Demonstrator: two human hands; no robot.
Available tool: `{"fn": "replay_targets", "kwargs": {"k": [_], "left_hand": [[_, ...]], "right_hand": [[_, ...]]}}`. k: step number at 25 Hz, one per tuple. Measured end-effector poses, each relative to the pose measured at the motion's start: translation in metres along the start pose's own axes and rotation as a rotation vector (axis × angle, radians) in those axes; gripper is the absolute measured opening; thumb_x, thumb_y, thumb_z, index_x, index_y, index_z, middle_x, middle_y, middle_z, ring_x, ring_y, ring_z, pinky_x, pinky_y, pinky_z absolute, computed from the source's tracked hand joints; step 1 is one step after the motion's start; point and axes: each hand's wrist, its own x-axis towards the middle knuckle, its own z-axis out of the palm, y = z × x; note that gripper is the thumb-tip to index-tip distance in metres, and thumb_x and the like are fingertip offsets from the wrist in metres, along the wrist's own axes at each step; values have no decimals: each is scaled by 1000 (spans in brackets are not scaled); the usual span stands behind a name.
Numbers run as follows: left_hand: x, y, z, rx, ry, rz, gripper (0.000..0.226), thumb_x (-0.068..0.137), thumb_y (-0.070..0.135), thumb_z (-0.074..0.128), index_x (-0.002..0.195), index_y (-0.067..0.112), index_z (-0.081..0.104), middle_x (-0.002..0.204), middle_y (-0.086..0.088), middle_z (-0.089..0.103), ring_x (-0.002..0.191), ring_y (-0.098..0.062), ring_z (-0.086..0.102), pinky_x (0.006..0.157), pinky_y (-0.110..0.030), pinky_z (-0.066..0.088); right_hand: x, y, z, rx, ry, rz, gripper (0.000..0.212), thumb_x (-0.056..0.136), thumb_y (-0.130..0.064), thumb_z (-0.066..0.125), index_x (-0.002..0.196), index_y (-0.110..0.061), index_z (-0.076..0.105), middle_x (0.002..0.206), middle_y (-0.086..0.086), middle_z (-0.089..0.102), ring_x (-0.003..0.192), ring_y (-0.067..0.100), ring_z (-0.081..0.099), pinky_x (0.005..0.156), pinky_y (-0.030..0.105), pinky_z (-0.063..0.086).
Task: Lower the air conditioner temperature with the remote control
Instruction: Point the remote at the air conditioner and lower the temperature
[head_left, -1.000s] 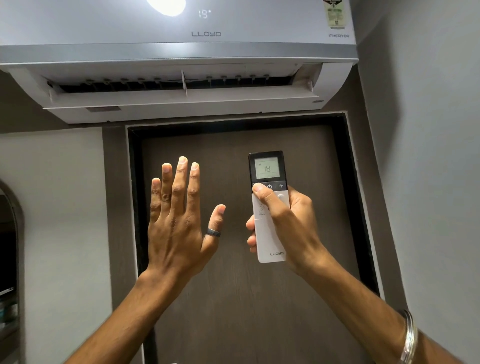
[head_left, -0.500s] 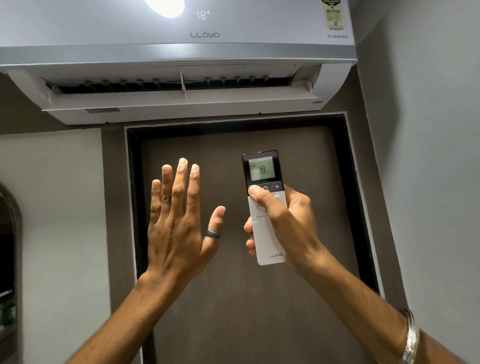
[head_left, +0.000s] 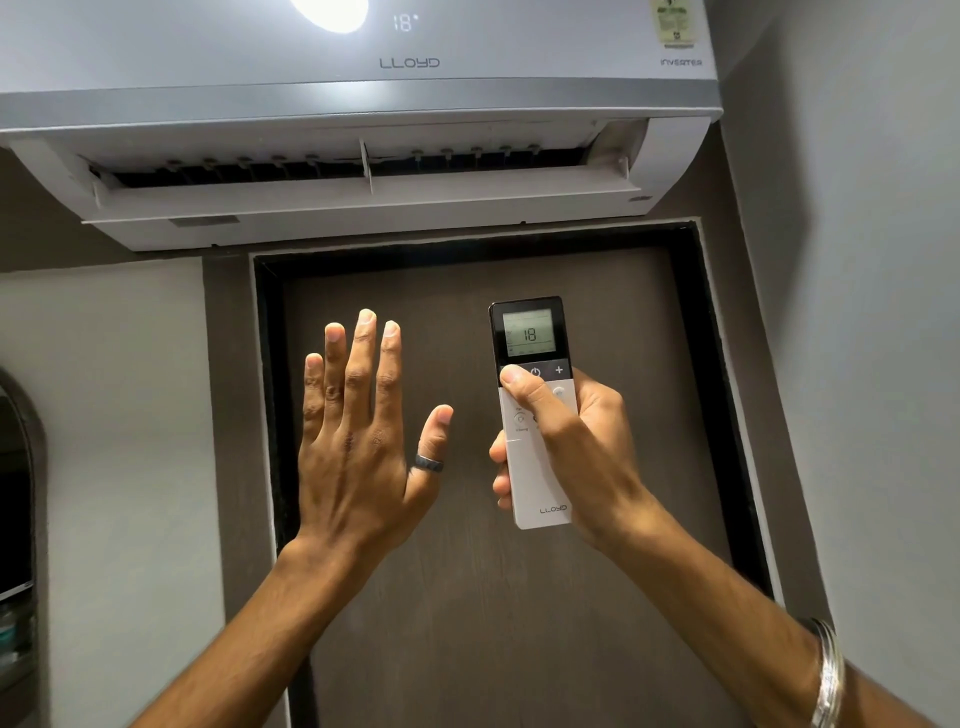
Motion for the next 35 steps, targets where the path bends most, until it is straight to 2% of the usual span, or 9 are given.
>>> {"fn": "replay_targets", "kwargs": {"k": [13,19,29,35], "left_hand": [[0,-5,3,0,0,-7,81,101,59,34,165,10,21,175,-13,12,163,-33,3,133,-49,2],[1,-6,0,0,-4,-9,81,101,59,35,164,9,22,174,-14,13,162,-34,4,133,-53,6],[6,-2,-4,-2,-2,-3,81,101,57,35,164,7,22,174,-16,13,162,-36,5,132,-56,9],[5,-2,-3,-2,4,-3,81,101,58,35,164,8,23,174,-16,13,162,-36,5,133,-51,4]], "right_hand": [[4,-2,1,48,-57,80,28,101,-42,68,94,-16,60,69,16,73,45,28,69,47,36,60],[3,-3,2,-1,-31,40,21,103,-38,67,93,-20,62,65,11,74,44,25,70,44,33,60],[4,-8,2,4,-77,36,27,103,-41,66,94,-15,61,70,14,75,47,27,71,48,35,61],[2,-9,0,25,-56,42,29,102,-40,67,91,-14,61,67,15,74,44,28,69,46,36,61]]}}
